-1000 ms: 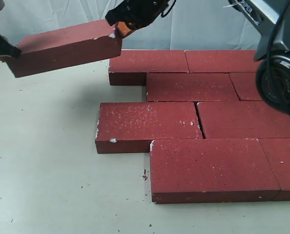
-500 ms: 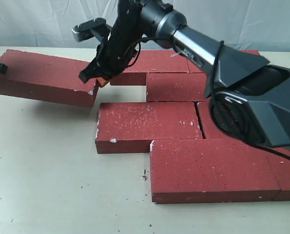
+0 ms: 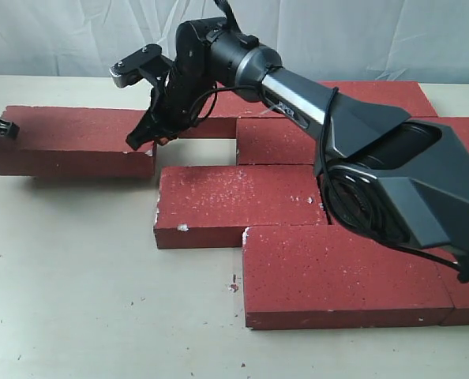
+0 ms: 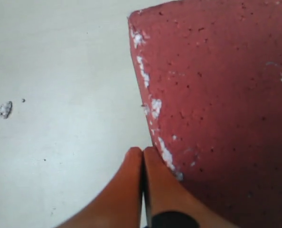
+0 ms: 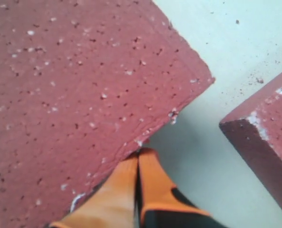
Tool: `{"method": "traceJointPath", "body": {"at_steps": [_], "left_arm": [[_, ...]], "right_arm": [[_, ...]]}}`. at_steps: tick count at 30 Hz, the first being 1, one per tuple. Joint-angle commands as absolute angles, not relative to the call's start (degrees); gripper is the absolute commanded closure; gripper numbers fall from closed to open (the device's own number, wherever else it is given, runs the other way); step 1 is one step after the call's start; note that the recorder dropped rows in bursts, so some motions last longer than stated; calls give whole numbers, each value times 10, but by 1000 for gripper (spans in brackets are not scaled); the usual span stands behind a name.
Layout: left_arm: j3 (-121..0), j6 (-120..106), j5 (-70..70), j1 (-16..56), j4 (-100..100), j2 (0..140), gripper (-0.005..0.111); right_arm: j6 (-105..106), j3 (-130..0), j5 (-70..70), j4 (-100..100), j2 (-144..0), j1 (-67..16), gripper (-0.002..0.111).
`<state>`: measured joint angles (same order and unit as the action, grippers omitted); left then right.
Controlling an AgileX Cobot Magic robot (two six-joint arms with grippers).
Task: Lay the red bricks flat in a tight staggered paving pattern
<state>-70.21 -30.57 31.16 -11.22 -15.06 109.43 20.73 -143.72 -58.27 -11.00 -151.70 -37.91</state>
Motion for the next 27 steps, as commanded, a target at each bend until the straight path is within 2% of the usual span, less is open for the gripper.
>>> {"method": "traceJointPath", "body": {"at_steps": [1,9,16,23,27], "left_arm": [[-700,-275,316,-116,-146,1096,107],[-700,-241,305,-148,-135,1096,107],[-694,-271,263,-139,-189,1045,107],[-568,-337,52,-95,-358,950,107],[-526,-404,70,-86,-270,916,107]], "right_arm": [[208,-1442,-584,-89,-1511,-386,109],[178,-1442,-627,-18,-1507,-386,109],[167,-1442,-673,-5,-1450,-380,109],[213,-1442,-700,-16,-1432,-374,109],[255,-1442,-700,-91,-1436,-365,109]]}}
